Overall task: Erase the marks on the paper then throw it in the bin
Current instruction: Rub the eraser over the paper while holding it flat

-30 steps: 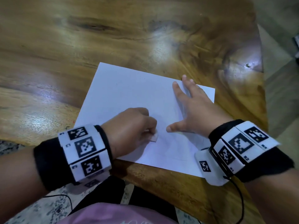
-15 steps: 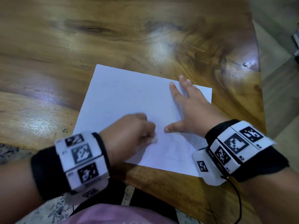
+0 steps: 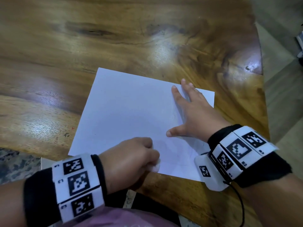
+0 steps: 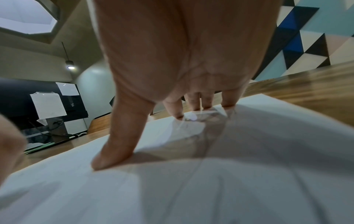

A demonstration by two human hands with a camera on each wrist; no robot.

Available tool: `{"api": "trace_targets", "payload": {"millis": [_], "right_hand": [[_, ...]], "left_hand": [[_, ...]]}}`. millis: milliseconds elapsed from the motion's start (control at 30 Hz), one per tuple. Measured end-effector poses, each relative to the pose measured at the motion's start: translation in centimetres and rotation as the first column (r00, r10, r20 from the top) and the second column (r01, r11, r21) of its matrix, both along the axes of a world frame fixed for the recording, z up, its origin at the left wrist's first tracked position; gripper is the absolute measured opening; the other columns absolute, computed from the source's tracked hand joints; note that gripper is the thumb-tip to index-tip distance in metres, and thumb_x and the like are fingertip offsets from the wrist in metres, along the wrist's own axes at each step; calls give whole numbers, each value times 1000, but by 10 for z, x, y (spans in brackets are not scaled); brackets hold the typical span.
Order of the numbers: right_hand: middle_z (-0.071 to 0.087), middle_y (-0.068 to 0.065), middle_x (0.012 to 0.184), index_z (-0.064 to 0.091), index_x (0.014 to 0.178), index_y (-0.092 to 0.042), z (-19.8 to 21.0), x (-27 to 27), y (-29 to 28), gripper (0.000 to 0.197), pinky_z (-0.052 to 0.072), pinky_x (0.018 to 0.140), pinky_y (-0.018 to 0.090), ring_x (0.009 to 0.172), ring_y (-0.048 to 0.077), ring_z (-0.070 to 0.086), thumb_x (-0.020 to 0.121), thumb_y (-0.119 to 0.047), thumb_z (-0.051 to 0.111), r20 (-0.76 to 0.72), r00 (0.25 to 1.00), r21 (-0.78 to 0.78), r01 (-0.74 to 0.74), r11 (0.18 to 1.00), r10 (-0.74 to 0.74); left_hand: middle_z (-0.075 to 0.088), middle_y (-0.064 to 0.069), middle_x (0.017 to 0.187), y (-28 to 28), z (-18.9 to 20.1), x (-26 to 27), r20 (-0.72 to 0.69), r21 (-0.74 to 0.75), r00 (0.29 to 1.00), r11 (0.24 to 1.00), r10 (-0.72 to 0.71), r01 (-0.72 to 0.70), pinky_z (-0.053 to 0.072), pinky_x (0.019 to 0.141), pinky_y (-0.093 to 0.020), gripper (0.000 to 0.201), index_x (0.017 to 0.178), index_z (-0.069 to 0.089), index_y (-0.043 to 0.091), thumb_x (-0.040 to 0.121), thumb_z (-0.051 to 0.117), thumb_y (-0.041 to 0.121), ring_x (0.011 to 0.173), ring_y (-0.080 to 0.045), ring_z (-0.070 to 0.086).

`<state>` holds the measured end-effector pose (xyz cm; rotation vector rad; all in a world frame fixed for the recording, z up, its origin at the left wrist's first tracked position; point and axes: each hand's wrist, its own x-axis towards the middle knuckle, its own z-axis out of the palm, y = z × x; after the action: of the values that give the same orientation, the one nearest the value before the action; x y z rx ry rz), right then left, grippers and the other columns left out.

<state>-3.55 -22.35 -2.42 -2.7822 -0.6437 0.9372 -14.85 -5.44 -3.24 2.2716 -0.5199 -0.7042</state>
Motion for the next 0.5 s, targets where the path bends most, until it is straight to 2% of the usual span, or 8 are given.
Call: {"api": "trace_targets", "payload": {"millis": [67, 167, 233, 333, 433, 500], "right_hand": [[-30, -3, 153, -13, 148, -27, 0, 0, 0, 125, -6, 115, 27, 142, 12, -23, 64, -60, 73, 4, 1000, -1, -4, 1000, 4], [-29, -3, 153, -12, 148, -27, -1, 0, 0, 125, -5, 115, 28, 142, 13, -23, 62, -60, 73, 7, 1000, -3, 0, 1000, 0], [-30, -4, 153, -12, 148, -28, -1, 0, 0, 126, -5, 115, 28, 142, 13, -23, 62, -60, 74, 4, 1000, -1, 5, 1000, -5], [-30, -5, 153, -13, 148, -29, -1, 0, 0, 125, -4, 115, 29, 142, 12, -23, 62, -59, 74, 2, 1000, -2, 7, 1000, -7], [-31, -6, 152, -14, 147, -30, 0, 0, 0, 125, -3, 115, 29, 142, 11, -23, 63, -59, 74, 2, 1000, -5, 11, 1000, -11], [-30, -6, 153, -13, 147, -29, 0, 0, 0, 125, -3, 115, 28, 142, 12, -22, 63, -60, 74, 4, 1000, -2, 9, 1000, -9]], "left_hand": [[50, 4, 82, 3, 0, 13, 61, 14, 997, 999, 46, -46, 49, 72, -33, 11, 80, 63, 21, 79, 53, 25, 78, -18, 57], [52, -1, 79, 8, -1, 34, 201, 27, 967, 986, 154, -163, 50, 68, -39, 5, 75, 63, 17, 80, 63, 19, 73, -25, 59], [50, 0, 76, 7, -1, 30, 184, 37, 974, 990, 130, -139, 49, 66, -39, 11, 69, 59, 18, 80, 62, 18, 70, -24, 57], [43, 6, 76, 3, 3, 8, 80, 63, 996, 997, 27, -32, 46, 64, -34, 24, 62, 45, 26, 77, 58, 11, 69, -18, 53], [45, 7, 80, 2, 4, 7, 16, 60, 1000, 998, 14, -15, 44, 68, -29, 14, 71, 57, 24, 78, 56, 12, 75, -16, 55], [49, 3, 83, 3, 3, 21, 77, 65, 996, 996, 55, -60, 46, 70, -30, 7, 78, 62, 22, 81, 57, 19, 78, -19, 57]]}}
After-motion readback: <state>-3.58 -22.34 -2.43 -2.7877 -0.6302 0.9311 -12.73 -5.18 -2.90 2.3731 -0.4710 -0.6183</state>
